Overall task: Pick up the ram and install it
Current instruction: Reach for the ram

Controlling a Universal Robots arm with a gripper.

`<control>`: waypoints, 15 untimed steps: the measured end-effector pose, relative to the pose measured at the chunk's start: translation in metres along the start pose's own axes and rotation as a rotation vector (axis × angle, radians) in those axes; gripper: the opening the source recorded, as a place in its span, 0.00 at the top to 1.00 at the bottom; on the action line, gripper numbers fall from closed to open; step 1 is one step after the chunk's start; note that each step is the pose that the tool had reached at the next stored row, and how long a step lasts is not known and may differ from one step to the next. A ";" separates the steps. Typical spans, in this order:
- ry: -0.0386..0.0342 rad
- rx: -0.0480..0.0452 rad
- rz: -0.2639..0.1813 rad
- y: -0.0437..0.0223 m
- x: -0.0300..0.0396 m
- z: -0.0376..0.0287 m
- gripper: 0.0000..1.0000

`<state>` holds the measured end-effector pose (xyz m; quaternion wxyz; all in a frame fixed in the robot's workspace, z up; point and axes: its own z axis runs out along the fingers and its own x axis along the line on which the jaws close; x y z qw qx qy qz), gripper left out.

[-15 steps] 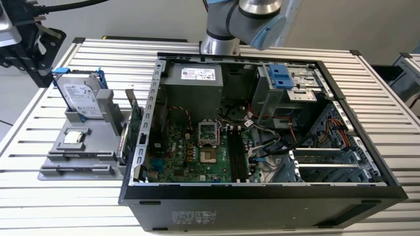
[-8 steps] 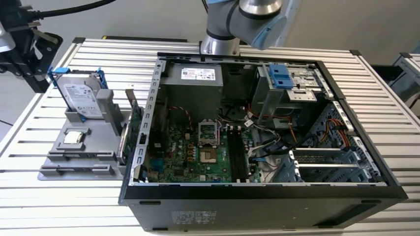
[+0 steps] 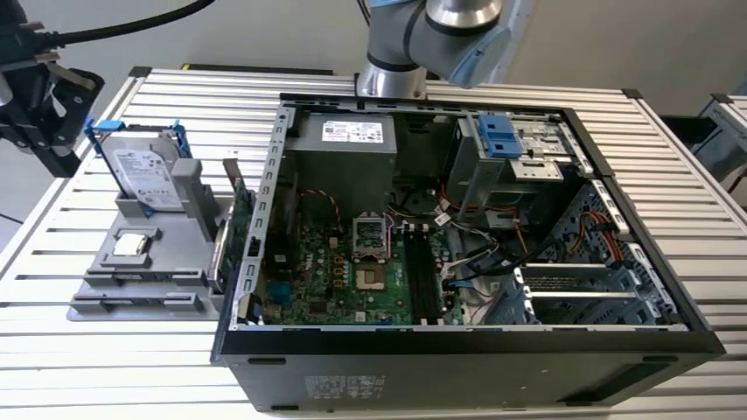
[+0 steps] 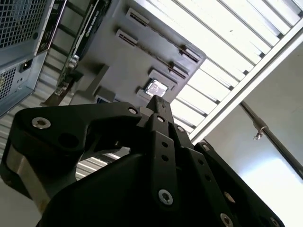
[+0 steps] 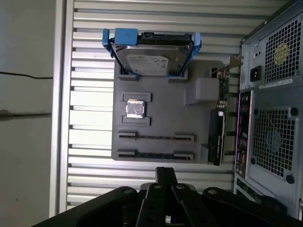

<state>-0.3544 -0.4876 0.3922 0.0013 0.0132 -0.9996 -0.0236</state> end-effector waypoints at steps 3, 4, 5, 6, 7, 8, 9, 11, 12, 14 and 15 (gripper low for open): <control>-0.0001 0.0000 0.002 -0.0056 0.0001 -0.0002 1.00; -0.0002 0.0000 0.003 -0.0076 0.0002 -0.0003 1.00; -0.0002 0.0000 0.003 -0.0093 0.0002 -0.0004 1.00; -0.0002 0.0000 0.004 -0.0113 0.0003 -0.0005 1.00; -0.0002 0.0000 0.005 -0.0132 0.0003 -0.0006 1.00; -0.0003 0.0000 0.006 -0.0151 0.0004 -0.0006 1.00; -0.0003 -0.0001 0.007 -0.0166 0.0004 -0.0007 1.00; -0.0003 0.0000 0.008 -0.0180 0.0005 -0.0007 1.00; -0.0003 0.0000 0.008 -0.0180 0.0005 -0.0007 1.00; -0.0004 -0.0002 0.008 -0.0186 0.0005 -0.0006 1.00; -0.0004 -0.0001 0.008 -0.0186 0.0005 -0.0006 1.00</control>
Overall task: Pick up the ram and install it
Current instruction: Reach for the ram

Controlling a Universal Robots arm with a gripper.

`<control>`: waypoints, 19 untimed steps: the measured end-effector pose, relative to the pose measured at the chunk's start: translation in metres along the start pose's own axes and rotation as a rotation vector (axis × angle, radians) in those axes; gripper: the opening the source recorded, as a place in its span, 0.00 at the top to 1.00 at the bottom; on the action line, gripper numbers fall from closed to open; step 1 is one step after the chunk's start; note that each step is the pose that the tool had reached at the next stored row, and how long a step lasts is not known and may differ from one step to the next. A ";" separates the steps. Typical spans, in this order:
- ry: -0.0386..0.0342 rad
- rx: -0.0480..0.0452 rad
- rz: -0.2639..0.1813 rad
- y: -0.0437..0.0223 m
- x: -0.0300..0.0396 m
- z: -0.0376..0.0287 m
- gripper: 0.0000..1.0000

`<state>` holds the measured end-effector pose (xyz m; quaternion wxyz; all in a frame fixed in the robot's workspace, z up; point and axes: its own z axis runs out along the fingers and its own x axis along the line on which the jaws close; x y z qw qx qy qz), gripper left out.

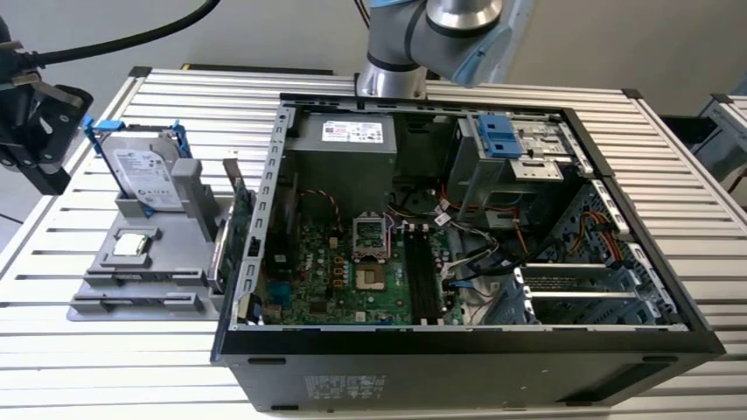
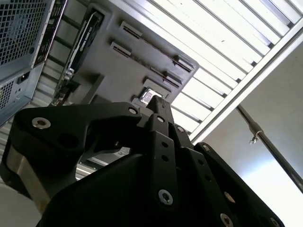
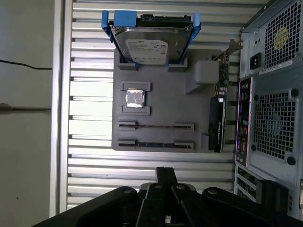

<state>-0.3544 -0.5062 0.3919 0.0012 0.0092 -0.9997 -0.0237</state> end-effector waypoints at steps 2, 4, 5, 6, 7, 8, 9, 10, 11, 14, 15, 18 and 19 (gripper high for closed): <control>0.0000 0.0000 0.000 0.0000 0.0000 0.0000 1.00; 0.0000 0.0001 0.000 0.0000 0.0000 0.0000 1.00; 0.0000 0.0000 0.000 0.0000 0.0000 0.0000 1.00; 0.0000 0.0001 0.000 0.0000 0.0000 0.0000 1.00; 0.0000 0.0000 0.000 0.0000 0.0000 0.0000 1.00; 0.0000 0.0001 0.000 -0.0001 0.0000 0.0000 1.00; 0.0000 0.0000 0.000 -0.0001 0.0000 0.0000 1.00; 0.0001 0.0001 -0.002 -0.0001 0.0000 0.0000 1.00; 0.0002 0.0000 -0.005 -0.0001 0.0000 0.0000 1.00; 0.0008 0.0003 -0.019 -0.0001 0.0000 0.0001 1.00; 0.0009 0.0003 -0.022 -0.0001 0.0001 0.0001 1.00; 0.0018 0.0006 -0.037 0.0000 0.0000 0.0000 1.00; 0.0021 0.0008 -0.044 0.0000 0.0000 0.0000 1.00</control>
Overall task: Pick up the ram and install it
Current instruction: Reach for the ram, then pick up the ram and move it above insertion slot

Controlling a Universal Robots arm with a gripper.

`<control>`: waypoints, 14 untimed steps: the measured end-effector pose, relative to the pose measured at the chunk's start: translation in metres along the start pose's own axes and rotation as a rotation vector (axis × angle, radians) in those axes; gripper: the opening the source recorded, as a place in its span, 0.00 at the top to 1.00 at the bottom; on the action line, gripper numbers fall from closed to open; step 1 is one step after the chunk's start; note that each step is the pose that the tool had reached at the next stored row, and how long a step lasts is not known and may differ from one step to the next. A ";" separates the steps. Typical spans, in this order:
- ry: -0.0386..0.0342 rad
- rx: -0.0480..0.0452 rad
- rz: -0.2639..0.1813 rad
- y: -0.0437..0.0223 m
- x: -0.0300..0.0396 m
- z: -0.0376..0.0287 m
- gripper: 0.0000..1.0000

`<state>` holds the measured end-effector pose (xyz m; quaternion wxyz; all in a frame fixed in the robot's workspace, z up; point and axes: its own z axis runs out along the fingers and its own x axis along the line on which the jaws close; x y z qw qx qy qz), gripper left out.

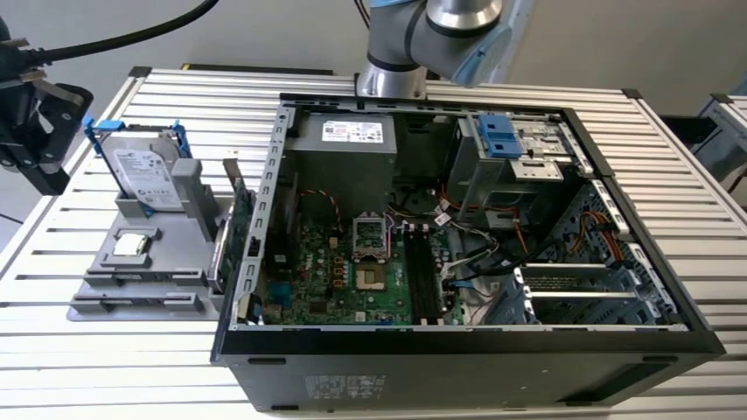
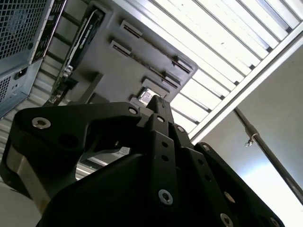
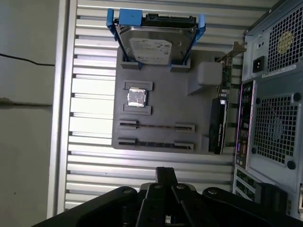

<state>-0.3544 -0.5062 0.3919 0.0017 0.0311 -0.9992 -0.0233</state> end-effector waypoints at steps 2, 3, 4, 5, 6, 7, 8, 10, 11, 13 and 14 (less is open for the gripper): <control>0.0006 0.0008 -0.012 0.0000 0.0000 0.0000 1.00; 0.0008 0.0013 -0.017 0.0000 0.0000 0.0000 1.00; 0.0009 0.0015 -0.018 0.0000 0.0000 0.0000 1.00; 0.0009 0.0017 -0.018 0.0000 0.0000 0.0000 1.00; 0.0009 0.0017 -0.018 0.0000 0.0000 0.0000 1.00; 0.0009 0.0018 -0.018 0.0000 0.0000 0.0000 1.00; 0.0009 0.0018 -0.018 0.0000 0.0000 0.0000 1.00; 0.0009 0.0019 -0.018 0.0000 0.0000 0.0000 1.00; 0.0009 0.0020 -0.018 0.0000 0.0000 0.0000 1.00; 0.0010 0.0020 -0.020 0.0000 0.0000 0.0000 1.00; 0.0011 0.0020 -0.023 0.0000 0.0000 0.0000 1.00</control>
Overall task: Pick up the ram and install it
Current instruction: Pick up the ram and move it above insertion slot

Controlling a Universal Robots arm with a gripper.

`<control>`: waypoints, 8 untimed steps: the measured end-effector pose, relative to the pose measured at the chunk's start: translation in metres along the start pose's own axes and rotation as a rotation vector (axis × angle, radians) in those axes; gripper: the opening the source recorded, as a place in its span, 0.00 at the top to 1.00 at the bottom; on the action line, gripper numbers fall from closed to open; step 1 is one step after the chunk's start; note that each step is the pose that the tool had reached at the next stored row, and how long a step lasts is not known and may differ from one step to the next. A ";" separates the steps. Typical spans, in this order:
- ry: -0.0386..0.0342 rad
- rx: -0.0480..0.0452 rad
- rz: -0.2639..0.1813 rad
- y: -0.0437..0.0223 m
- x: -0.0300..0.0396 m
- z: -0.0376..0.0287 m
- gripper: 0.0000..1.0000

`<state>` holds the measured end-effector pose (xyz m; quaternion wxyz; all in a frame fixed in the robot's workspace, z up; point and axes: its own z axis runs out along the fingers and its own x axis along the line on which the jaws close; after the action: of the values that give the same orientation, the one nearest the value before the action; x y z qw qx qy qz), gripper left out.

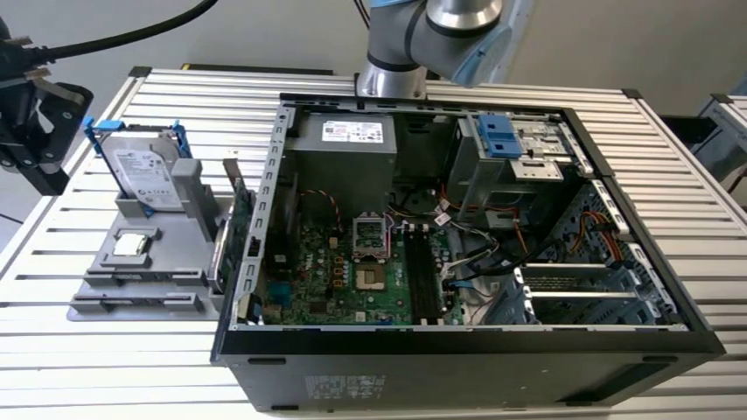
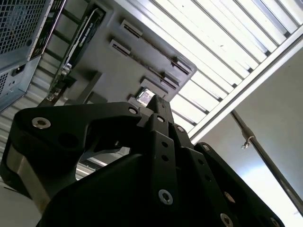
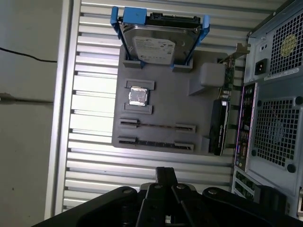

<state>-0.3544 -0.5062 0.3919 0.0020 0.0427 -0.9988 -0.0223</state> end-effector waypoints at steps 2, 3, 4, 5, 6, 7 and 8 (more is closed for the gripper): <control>0.0004 0.0000 -0.008 -0.0001 -0.0001 0.0000 1.00; 0.0005 0.0000 -0.009 0.0000 -0.0001 0.0000 1.00; 0.0004 0.0000 -0.009 0.0000 -0.0001 0.0000 1.00; 0.0004 -0.0001 -0.009 0.0000 -0.0001 0.0000 1.00; 0.0005 0.0000 -0.009 0.0000 -0.0001 0.0000 1.00; 0.0004 0.0000 -0.010 0.0000 -0.0001 0.0000 1.00; 0.0004 0.0000 -0.009 0.0000 0.0000 0.0000 1.00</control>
<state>-0.3544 -0.5062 0.3919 0.0021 0.0475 -0.9986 -0.0223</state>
